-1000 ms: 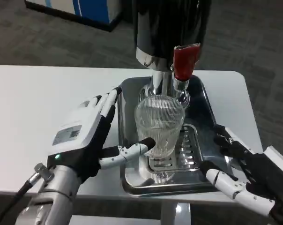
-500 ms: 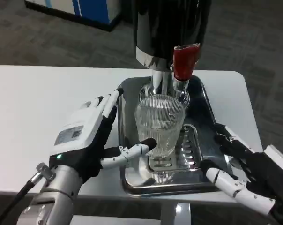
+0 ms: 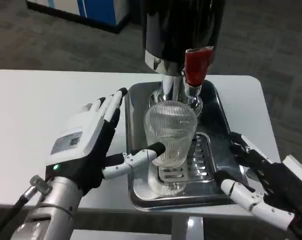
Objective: Grasp the cup under the faucet to collect the drink, then remove the cup.
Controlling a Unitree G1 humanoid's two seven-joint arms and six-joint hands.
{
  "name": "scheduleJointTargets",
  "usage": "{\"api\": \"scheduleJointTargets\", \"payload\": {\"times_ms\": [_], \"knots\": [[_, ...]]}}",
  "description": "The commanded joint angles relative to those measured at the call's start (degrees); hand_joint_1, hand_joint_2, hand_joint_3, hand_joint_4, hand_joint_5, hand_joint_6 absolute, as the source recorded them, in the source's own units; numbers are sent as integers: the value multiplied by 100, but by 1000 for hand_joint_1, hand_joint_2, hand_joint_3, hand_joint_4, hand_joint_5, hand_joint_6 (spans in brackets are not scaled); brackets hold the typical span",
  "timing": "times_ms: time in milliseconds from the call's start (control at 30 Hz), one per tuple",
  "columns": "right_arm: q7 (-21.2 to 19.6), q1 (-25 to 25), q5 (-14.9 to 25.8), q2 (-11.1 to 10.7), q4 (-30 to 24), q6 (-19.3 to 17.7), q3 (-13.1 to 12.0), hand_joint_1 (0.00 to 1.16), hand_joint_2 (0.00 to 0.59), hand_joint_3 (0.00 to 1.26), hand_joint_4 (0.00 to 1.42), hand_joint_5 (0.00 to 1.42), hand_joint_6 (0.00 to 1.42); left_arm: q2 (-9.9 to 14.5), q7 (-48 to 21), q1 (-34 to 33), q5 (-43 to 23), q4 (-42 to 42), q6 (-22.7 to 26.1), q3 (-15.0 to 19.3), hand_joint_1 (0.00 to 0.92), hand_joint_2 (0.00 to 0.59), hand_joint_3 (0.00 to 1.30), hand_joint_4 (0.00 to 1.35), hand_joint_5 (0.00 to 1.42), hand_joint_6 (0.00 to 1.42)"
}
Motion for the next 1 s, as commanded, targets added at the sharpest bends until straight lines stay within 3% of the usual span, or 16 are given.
{"api": "scheduleJointTargets", "payload": {"times_ms": [33, 367, 733, 1000], "knots": [[-53, 104, 65, -4, -73, -3, -42, 420, 374, 0, 43, 50, 34, -18, -170, 283, -95, -444, 74, 98, 153, 88, 0, 0, 0, 0], [-88, 192, 102, -19, -127, -24, -39, 420, 374, 0, 43, 50, 34, -89, -633, 328, -584, -1346, 205, 365, 129, 67, 0, 0, 0, 0], [-136, 85, 79, -41, -47, 6, 86, 420, 374, 0, 44, 58, 34, -325, -1329, -101, -2275, -2502, 464, 929, 124, 63, 13, 0, 2, 0], [-156, 74, 87, -52, -14, 10, 96, 420, 374, 0, 52, 61, 34, -320, -1409, -422, -2952, -2904, 836, 1188, 129, 69, 43, 11, 66, 28]]}}
